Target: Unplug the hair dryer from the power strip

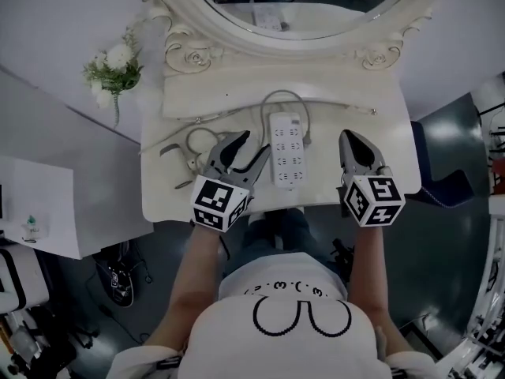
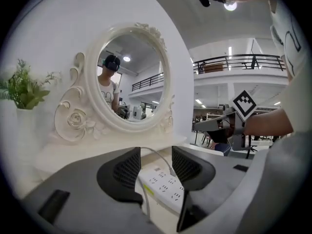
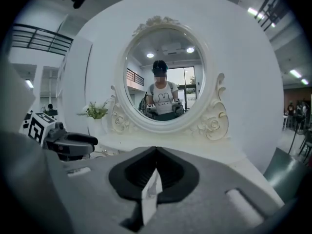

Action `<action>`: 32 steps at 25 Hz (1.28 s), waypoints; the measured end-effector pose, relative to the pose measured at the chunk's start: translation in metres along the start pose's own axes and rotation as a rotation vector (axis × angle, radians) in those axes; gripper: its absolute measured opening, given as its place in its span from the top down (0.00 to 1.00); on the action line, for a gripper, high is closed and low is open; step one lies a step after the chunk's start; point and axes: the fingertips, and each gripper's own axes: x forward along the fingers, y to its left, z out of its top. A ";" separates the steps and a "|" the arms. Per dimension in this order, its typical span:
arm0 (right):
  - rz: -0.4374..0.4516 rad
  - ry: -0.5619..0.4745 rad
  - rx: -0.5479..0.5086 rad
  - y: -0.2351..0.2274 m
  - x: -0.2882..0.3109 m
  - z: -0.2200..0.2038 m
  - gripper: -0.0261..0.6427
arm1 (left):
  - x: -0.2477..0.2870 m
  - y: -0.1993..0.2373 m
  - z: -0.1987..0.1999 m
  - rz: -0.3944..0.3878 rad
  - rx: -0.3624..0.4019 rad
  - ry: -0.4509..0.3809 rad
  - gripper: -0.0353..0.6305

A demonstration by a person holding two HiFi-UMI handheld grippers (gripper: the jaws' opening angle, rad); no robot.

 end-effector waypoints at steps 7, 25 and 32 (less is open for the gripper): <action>-0.037 -0.075 -0.049 0.021 -0.033 0.014 0.96 | -0.039 0.017 0.037 0.063 0.029 -0.120 0.95; -0.048 -0.390 -0.081 0.022 -0.119 0.122 0.96 | -0.087 -0.014 0.163 0.206 0.220 -0.330 0.95; -0.079 -0.398 -0.112 0.023 -0.127 0.123 0.96 | -0.099 -0.018 0.173 0.238 0.272 -0.341 0.95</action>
